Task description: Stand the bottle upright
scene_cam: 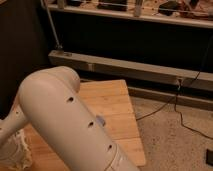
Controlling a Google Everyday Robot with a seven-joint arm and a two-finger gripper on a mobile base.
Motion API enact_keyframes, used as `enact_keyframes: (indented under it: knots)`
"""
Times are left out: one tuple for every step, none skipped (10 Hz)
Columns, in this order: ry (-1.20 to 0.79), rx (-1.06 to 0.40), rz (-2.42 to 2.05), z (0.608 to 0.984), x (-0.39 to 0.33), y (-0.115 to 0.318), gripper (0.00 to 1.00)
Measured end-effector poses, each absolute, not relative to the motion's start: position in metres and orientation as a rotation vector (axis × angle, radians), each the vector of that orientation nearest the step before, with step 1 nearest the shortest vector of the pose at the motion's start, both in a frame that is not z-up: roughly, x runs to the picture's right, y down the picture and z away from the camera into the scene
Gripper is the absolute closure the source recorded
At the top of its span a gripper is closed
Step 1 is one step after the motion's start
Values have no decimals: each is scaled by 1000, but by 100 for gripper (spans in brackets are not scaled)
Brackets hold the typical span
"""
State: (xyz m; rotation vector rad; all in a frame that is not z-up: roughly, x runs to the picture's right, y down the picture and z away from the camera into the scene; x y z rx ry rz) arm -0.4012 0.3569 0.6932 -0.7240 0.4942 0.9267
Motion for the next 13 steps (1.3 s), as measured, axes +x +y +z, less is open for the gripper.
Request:
enact_keyframes:
  knots:
    - [496, -724, 927, 693, -401, 357, 72]
    - [500, -721, 927, 693, -400, 356, 72]
    - [503, -720, 927, 693, -400, 355, 72]
    - [503, -718, 928, 693, -399, 354, 72]
    - [505, -714, 929, 692, -399, 353, 72]
    - [506, -713, 930, 691, -398, 351, 72]
    - [507, -711, 933, 690, -397, 349, 72]
    - [507, -709, 937, 689, -396, 347, 72]
    - [506, -708, 940, 687, -395, 345, 72]
    - [506, -707, 942, 686, -394, 344, 72]
    - [505, -708, 944, 684, -394, 343, 72]
    - [505, -708, 944, 683, -393, 342, 72]
    - [504, -708, 944, 681, -393, 340, 72]
